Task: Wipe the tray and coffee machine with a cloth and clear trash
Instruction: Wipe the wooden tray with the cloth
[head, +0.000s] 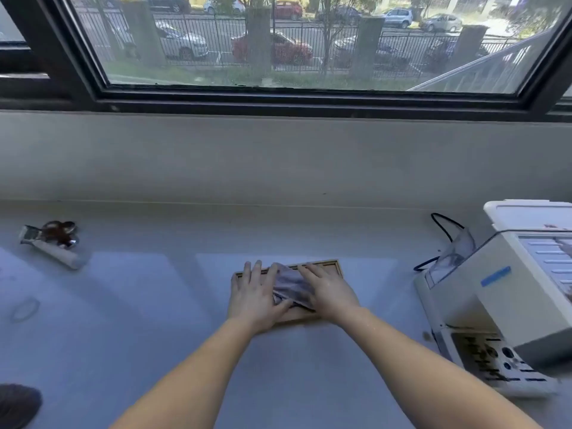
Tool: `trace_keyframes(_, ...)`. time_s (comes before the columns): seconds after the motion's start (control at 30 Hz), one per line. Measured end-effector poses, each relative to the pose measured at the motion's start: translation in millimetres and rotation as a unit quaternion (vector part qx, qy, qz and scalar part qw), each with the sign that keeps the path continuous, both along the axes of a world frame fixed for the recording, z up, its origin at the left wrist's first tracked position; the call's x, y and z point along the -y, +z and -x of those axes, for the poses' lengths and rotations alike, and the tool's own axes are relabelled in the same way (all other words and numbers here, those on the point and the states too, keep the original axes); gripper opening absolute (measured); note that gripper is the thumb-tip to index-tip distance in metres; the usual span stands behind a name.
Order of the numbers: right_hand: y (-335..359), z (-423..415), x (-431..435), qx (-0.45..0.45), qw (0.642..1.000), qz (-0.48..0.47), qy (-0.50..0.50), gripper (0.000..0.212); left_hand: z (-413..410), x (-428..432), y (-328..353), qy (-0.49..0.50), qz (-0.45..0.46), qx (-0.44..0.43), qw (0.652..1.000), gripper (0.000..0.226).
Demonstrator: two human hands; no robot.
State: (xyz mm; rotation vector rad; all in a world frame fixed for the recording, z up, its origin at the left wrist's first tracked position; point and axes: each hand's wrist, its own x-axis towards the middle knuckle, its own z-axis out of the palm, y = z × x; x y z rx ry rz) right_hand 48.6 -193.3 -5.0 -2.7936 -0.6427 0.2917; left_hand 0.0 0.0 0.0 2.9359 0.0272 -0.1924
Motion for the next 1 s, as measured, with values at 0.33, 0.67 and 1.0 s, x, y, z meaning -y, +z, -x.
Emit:
trace_keyframes(0.33,-16,-4,-5,-0.019,0.997,0.052,0.046,0.062,2,-17,-33,0.028,-0.002,-0.107,0.994,0.125)
trace_keyframes(0.67,-21,3,-18,0.006,0.998,0.059,0.021,0.044,1,-32,-36,-0.038,-0.045,-0.097,0.994,0.120)
trace_keyframes(1.0,0,0,-14,-0.007,1.000,0.007,-0.013,0.024,-1,-32,-30,-0.050,-0.058,-0.115,0.990,0.116)
